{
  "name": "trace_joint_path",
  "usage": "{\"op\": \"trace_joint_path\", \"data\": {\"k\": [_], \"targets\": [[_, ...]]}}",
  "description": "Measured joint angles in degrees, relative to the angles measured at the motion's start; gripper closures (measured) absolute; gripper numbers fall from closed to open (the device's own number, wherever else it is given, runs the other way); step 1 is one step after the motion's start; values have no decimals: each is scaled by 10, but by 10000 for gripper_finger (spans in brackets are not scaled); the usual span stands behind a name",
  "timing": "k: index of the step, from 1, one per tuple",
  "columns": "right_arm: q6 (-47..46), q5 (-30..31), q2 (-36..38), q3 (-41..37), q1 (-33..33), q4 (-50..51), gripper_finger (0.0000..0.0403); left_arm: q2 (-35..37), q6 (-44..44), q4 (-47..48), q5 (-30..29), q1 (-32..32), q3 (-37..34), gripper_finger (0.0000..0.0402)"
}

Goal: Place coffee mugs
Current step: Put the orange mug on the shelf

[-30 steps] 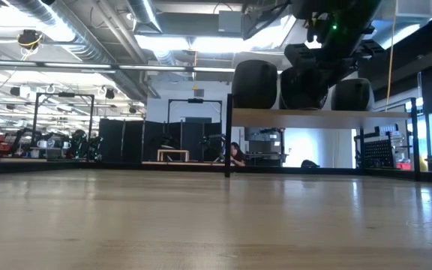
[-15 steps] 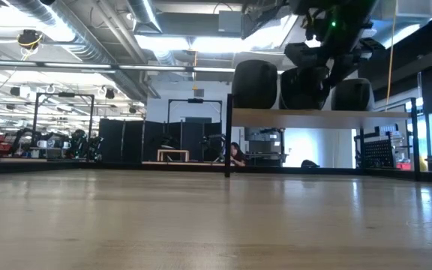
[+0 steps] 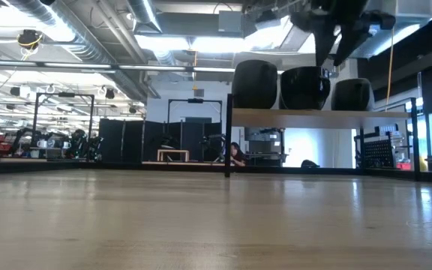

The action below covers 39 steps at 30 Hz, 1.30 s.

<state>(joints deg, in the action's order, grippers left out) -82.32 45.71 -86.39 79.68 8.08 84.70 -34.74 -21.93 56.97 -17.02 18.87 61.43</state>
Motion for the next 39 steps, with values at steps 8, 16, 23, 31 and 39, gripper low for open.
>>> {"op": "trace_joint_path", "data": {"k": [8, 16, 23, 31, 39], "targets": [[36, 1, 0, 64, 74, -80, 223, 0, -4, 17, 27, 0, 0, 271], [274, -6, -59, 65, 156, -460, 223, -7, -56, 17, 167, 1, -63, 271], [378, -83, -156, 65, 168, -707, 223, -50, -79, 19, 265, 32, -146, 271], [330, -146, -213, 66, 168, -736, 223, -163, -90, 20, 265, 135, -153, 276], [332, -154, -217, 66, 168, -700, 223, -261, -117, 24, 195, 175, -153, 276]]}}
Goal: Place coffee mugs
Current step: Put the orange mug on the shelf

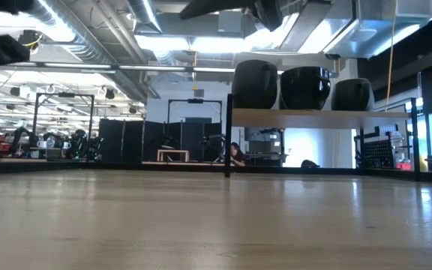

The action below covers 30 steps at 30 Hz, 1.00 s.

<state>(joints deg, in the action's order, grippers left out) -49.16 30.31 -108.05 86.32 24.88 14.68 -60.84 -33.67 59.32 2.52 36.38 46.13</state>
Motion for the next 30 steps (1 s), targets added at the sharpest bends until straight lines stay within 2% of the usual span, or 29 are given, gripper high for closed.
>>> {"op": "trace_joint_path", "data": {"k": [2, 5, 11, 14, 17, 19, 22, 27, 30], "targets": [[0, -10, 0, 0, 0, 6, 223, -24, -8, 0, -18, -3, 0, 276], [1, -38, 0, 0, 0, 28, 223, -58, -10, -10, -8, -9, 0, 276], [32, -16, 0, 0, 23, 53, 223, -124, 12, -58, 21, -11, 0, 283], [34, 8, 0, 0, 50, 76, 223, -155, 20, -67, 26, -14, 0, 315], [16, 56, 0, 0, 86, 108, 223, -178, 16, -88, 33, -26, 4, 372], [-10, 92, 0, 0, 112, 139, 223, -190, 14, -86, 36, -39, 20, 387], [-73, 142, 0, 0, 148, 192, 223, -207, 19, -86, 31, -69, 65, 386], [-226, 205, 1, -22, 192, 269, 223, -265, 67, -73, 20, -142, 173, 387], [-300, 227, 1, -43, 211, 278, 223, -315, 114, -59, -2, -182, 243, 387]]}}
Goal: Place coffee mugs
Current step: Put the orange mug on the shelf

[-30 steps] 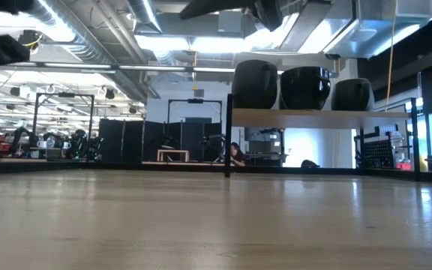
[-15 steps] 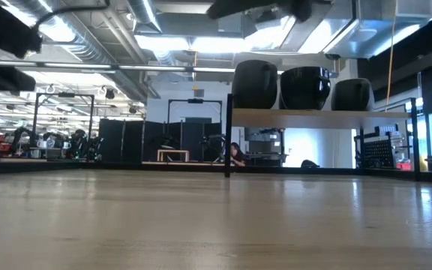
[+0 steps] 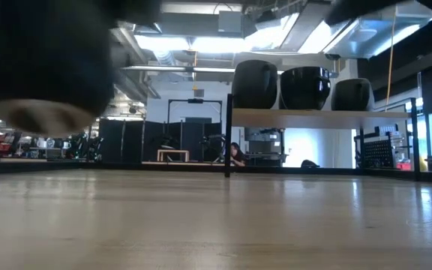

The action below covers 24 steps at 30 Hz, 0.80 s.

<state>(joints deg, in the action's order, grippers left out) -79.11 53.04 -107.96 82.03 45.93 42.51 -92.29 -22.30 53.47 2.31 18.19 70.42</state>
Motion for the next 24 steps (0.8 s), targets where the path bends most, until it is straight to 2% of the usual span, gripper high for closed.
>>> {"op": "trace_joint_path", "data": {"k": [6, 12, 17, 24], "targets": [[-60, -1, 0, -28, 19, -3, 223, -104, 62, 11, -31, -70, 119, 387], [-63, -31, 0, -31, 21, -3, 224, -192, 79, 16, -50, -103, 190, 387], [-62, -38, 0, -31, 21, 0, 223, -240, 79, 15, -84, -109, 224, 385], [-61, -47, 0, -31, 21, 7, 223, -252, 64, 17, -85, -108, 234, 377]]}}
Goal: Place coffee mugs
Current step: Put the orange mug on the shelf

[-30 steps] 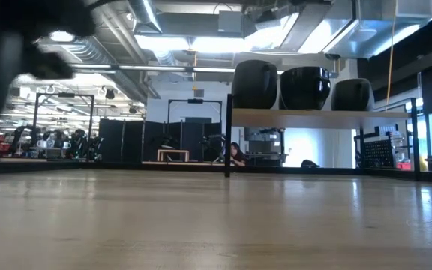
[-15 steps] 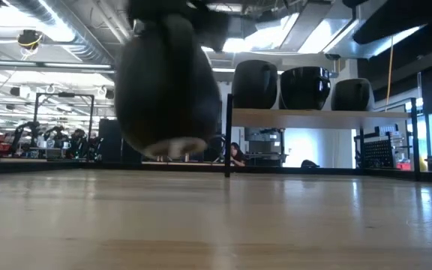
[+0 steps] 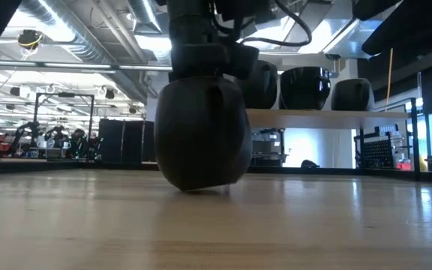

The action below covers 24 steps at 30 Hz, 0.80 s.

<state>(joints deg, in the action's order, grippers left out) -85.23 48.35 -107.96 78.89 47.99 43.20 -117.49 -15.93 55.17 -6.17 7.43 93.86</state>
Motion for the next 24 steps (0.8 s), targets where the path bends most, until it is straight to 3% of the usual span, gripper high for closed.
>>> {"op": "trace_joint_path", "data": {"k": [9, 18, 24], "targets": [[0, -8, 0, 0, 0, -1, 223, -1, 4, 3, 35, 1, 32, 314], [2, -15, 0, 0, -7, -49, 223, 0, 63, 141, 23, 8, 136, 288], [48, 9, -8, 0, -17, -117, 221, 102, 70, 187, -27, 58, 125, 287]]}}
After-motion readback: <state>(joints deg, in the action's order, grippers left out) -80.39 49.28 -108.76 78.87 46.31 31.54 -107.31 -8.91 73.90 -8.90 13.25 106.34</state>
